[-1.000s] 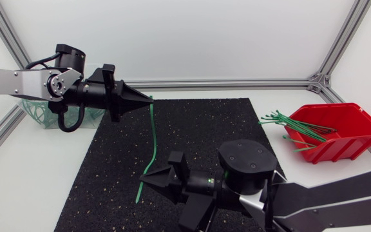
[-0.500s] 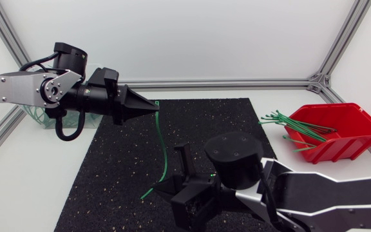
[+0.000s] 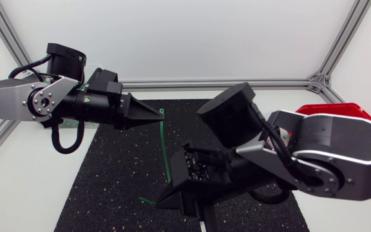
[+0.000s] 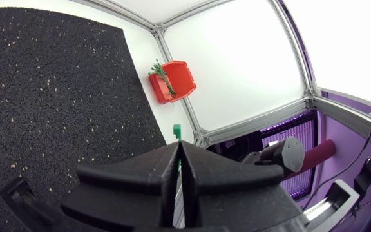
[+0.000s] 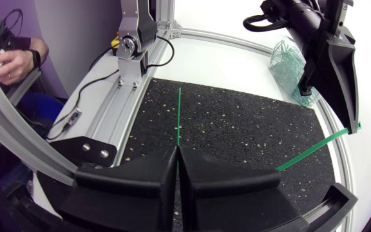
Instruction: Take a green cable tie from the red box, thread the tail through the head to close it, then place it in the transparent bin on the left.
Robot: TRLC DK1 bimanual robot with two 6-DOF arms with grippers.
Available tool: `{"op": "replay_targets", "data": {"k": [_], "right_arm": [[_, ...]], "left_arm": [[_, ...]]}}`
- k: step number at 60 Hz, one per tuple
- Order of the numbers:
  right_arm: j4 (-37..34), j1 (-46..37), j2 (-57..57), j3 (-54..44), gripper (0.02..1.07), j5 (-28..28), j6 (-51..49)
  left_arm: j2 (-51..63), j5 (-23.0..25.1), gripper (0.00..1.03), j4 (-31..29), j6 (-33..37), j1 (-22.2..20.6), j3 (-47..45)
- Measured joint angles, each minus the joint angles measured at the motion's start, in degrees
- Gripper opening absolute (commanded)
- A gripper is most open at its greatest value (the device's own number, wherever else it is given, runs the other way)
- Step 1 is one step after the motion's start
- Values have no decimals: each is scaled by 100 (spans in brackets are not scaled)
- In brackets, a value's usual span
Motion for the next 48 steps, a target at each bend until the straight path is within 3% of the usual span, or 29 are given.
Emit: {"op": "replay_targets", "data": {"k": [10, 19, 48], "right_arm": [[-361, -186, -356, 144, 8, -227, 1016], [-933, -365, -411, 496, 8, -501, 1432], [-1803, -802, -310, 1375, 8, -1694, 2986]], "left_arm": [[-247, -181, 4, 46, 4, -157, -166], [-575, -345, 4, 74, 24, -339, -308], [-2017, -966, 4, 756, 46, -734, -1106]]}}
